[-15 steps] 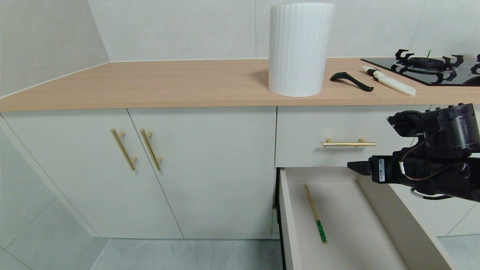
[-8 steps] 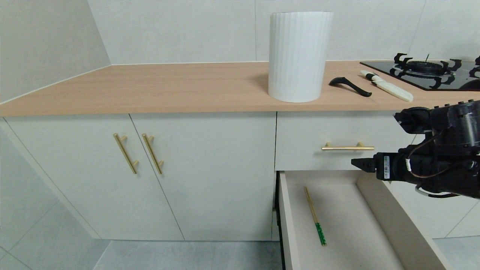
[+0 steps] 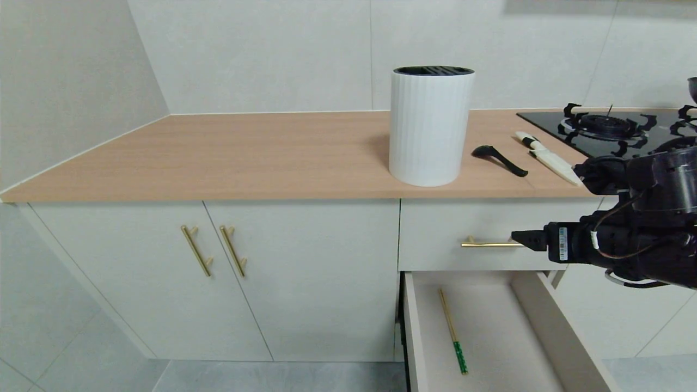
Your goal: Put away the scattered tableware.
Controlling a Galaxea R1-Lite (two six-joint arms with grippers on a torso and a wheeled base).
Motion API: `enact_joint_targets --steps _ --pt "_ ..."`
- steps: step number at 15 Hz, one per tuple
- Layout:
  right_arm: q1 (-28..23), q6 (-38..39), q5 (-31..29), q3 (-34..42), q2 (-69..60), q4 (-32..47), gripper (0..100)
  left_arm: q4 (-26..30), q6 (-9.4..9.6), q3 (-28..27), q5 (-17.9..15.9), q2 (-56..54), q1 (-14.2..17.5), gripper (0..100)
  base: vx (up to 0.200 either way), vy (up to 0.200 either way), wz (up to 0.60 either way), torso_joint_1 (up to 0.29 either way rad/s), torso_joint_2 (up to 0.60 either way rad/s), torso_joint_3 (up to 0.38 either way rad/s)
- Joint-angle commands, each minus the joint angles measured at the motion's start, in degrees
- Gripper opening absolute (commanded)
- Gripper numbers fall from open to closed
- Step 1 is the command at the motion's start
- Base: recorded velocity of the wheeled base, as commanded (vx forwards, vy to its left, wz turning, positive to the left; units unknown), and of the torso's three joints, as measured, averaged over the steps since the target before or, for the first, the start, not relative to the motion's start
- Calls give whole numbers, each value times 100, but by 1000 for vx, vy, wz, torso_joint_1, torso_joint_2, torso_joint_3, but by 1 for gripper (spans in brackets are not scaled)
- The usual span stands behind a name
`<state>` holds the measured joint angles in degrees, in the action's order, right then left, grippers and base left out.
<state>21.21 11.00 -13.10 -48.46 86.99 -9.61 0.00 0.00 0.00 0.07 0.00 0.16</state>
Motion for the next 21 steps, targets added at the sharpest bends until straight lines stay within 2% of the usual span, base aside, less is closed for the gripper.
enact_joint_targets --steps 1,11,14,15,18,21 --pt "6 -10 1 21 20 -6 100 0 0 0 1 9 2 100 0 0 0 173 -476 -290" --pt "6 -98 10 73 55 -6 100 0 0 0 1 9 2 100 0 0 0 197 -485 -286" --pt "6 -291 18 100 90 -112 100 0 0 0 1 9 2 100 0 0 0 67 -142 -93" --pt "-47 -476 18 56 204 -428 100 0 0 0 1 9 2 100 0 0 0 0 0 0" --pt "-706 -994 361 -287 898 -1597 100 0 0 0 1 0 2 100 0 0 0 0 0 0" --pt "-1225 -1293 1346 -1052 1698 -1878 100 0 0 0 1 9 2 100 0 0 0 0 0 0"
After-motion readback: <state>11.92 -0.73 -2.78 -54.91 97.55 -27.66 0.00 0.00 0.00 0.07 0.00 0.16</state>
